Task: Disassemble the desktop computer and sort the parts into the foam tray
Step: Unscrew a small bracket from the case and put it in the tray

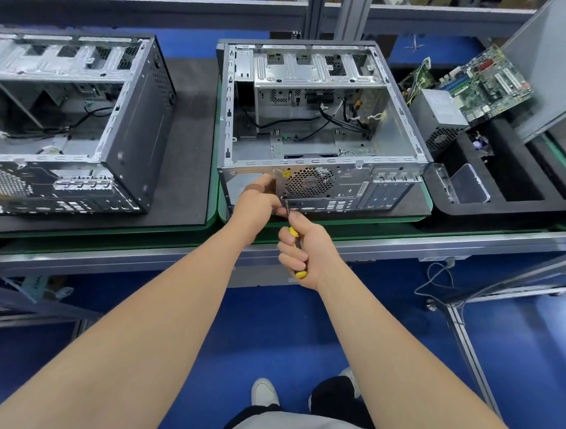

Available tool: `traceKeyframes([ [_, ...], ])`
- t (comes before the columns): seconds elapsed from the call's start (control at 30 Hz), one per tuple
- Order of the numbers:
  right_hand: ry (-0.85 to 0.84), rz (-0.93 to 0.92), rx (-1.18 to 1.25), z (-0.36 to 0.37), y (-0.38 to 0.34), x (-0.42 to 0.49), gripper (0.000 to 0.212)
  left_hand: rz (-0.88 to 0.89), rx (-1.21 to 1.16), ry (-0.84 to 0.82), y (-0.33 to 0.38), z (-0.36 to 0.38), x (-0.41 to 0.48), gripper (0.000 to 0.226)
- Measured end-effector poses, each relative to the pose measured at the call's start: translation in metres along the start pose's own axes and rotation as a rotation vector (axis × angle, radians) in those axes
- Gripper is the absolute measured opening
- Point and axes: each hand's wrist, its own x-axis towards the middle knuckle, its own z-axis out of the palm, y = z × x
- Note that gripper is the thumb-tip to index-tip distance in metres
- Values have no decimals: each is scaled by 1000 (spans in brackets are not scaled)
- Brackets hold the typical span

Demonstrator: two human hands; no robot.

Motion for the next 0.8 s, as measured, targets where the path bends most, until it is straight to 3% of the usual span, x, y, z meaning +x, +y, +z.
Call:
traceKeyframes([
  [0.23, 492, -462, -1155, 16, 8, 5, 18, 12, 5, -5, -2, 1, -1, 49],
  [0.3, 572, -525, -1398, 17, 15, 8, 12, 15, 11, -7, -3, 1, 0, 46],
  [0.4, 695, -561, -1630, 17, 25, 10, 31, 45, 34, 6, -5, 3, -1, 39],
  [0.5, 684, -572, -1503, 18, 27, 11, 19, 94, 76, 38, -7, 5, -3, 31],
  [0.6, 566, -381, -1087, 16, 15, 15, 25, 83, 71, 48, -7, 5, -2, 30],
  [0.7, 303, -82, -445, 13, 1, 13, 33, 56, 18, 33, -6, 5, -2, 28],
  [0.8, 57, -16, -114, 4, -3, 9, 26, 51, 3, 33, -5, 4, -2, 26],
])
